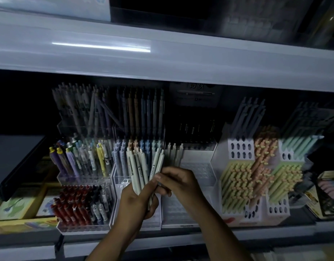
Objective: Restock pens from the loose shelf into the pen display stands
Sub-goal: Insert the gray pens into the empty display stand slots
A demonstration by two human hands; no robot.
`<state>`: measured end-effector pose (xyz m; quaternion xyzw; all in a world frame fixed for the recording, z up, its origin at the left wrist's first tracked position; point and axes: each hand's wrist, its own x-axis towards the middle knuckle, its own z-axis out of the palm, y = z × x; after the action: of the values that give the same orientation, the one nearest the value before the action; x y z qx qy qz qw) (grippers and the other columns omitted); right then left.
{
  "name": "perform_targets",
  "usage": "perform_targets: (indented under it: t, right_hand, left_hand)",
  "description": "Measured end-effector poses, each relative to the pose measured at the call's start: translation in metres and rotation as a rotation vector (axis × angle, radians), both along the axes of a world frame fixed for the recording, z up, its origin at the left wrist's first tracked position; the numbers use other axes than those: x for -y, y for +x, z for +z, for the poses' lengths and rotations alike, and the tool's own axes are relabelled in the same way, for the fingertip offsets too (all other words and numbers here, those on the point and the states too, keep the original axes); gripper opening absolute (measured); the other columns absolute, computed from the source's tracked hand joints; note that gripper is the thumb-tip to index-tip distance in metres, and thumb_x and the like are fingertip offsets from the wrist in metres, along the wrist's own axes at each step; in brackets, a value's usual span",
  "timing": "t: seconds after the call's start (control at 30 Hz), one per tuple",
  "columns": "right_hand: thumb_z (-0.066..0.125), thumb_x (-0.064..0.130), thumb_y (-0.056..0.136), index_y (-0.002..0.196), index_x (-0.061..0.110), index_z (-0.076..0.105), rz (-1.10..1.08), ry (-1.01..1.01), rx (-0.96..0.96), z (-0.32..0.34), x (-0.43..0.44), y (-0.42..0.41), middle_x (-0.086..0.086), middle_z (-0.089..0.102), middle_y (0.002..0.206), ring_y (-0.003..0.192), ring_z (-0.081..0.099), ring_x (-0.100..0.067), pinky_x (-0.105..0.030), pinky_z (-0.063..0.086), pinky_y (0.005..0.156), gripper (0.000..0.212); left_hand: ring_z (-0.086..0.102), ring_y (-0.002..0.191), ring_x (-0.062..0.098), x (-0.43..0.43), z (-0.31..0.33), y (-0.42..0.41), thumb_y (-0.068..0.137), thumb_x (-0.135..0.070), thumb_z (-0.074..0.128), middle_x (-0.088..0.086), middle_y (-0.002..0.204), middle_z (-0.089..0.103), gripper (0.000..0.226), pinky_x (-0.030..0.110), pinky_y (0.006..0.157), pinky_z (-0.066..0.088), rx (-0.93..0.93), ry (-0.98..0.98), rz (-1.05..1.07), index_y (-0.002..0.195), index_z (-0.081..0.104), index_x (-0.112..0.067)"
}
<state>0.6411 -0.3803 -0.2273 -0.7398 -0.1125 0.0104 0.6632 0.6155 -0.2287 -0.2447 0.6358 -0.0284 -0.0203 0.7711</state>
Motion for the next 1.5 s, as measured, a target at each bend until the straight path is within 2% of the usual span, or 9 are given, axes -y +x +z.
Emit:
perform_targets:
  t: [0.13,0.33,0.43,0.53,0.7,0.83,0.93,1.13,1.5]
  right_hand:
    - [0.067,0.016,0.096,0.087,0.008,0.075,-0.085,0.05,-0.01,-0.002,0.0,0.002,-0.004,0.062,0.063,0.058,0.054,-0.014,-0.027,0.044,0.058,0.014]
    - [0.068,0.016,0.096,0.094,0.008,0.074,-0.42,0.25,-0.002,-0.004,0.02,0.023,-0.01,0.062,0.064,0.055,0.056,-0.02,-0.031,0.046,0.051,0.011]
    - [0.07,0.013,0.095,0.085,0.008,0.072,-0.594,0.15,0.112,-0.01,0.044,0.041,-0.007,0.062,0.055,0.046,0.054,-0.017,-0.029,0.045,0.045,0.011]
    - [0.069,0.012,0.095,0.081,0.005,0.07,-0.663,-0.052,0.23,-0.021,0.063,0.059,-0.001,0.061,0.053,0.048,0.058,-0.012,-0.025,0.047,0.051,0.015]
    - [0.071,0.019,0.094,0.081,0.012,0.069,-0.688,-0.297,0.33,-0.036,0.074,0.077,0.007,0.063,0.059,0.053,0.064,-0.005,-0.015,0.047,0.055,0.015]
    - [0.069,0.024,0.096,0.084,0.018,0.065,-0.628,-0.352,0.329,-0.048,0.077,0.082,0.005,0.067,0.068,0.059,0.067,-0.005,-0.025,0.052,0.057,0.014]
    - [0.066,0.031,0.097,0.085,0.015,0.065,-0.595,-0.399,0.348,-0.05,0.076,0.084,-0.001,0.068,0.074,0.067,0.07,-0.016,-0.033,0.055,0.061,0.019]
    - [0.072,0.023,0.092,0.077,0.016,0.061,-0.53,-0.67,0.381,-0.055,0.069,0.086,-0.002,0.07,0.074,0.071,0.069,-0.019,-0.032,0.053,0.062,0.021]
    - [0.073,0.02,0.092,0.087,0.006,0.075,-0.595,-0.682,0.324,-0.062,0.062,0.081,-0.008,0.076,0.081,0.079,0.073,-0.024,-0.029,0.055,0.069,0.016]
  left_hand:
    - [0.032,0.041,0.021,0.0,-0.001,0.0,0.1,-0.031,0.057,0.02,0.05,0.045,0.039,0.042,0.049,0.025,-0.014,0.003,0.008,0.079,0.073,-0.002]
    - [0.032,0.041,0.023,-0.006,-0.007,0.0,0.1,-0.031,0.056,0.017,0.047,0.045,0.039,0.039,0.05,0.03,-0.053,0.011,-0.021,0.08,0.078,-0.005]
    - [0.033,0.044,0.025,-0.01,-0.007,-0.001,0.101,-0.033,0.055,0.017,0.047,0.046,0.038,0.04,0.052,0.03,-0.049,0.027,-0.047,0.086,0.08,-0.008]
    - [0.032,0.048,0.03,-0.011,-0.007,-0.001,0.102,-0.032,0.054,0.017,0.049,0.049,0.036,0.042,0.052,0.029,-0.04,0.032,-0.061,0.093,0.08,-0.008]
    - [0.033,0.042,0.024,-0.009,-0.007,0.0,0.102,-0.032,0.053,0.019,0.051,0.051,0.039,0.033,0.047,0.03,-0.039,0.023,-0.061,0.091,0.079,-0.007]
    - [0.034,0.04,0.021,-0.009,-0.005,0.001,0.102,-0.034,0.052,0.018,0.055,0.05,0.042,0.031,0.046,0.031,-0.058,-0.001,-0.054,0.09,0.077,-0.002]
    - [0.033,0.042,0.022,-0.011,-0.005,0.003,0.102,-0.033,0.054,0.02,0.057,0.047,0.043,0.028,0.044,0.029,-0.067,-0.021,-0.02,0.087,0.075,0.001]
    - [0.033,0.041,0.022,-0.011,-0.005,0.004,0.102,-0.031,0.053,0.02,0.058,0.044,0.043,0.029,0.045,0.031,-0.066,-0.032,-0.033,0.085,0.074,0.002]
    - [0.034,0.041,0.022,-0.01,-0.004,0.005,0.103,-0.03,0.052,0.02,0.057,0.047,0.042,0.031,0.044,0.031,-0.065,-0.018,-0.031,0.083,0.075,-0.001]
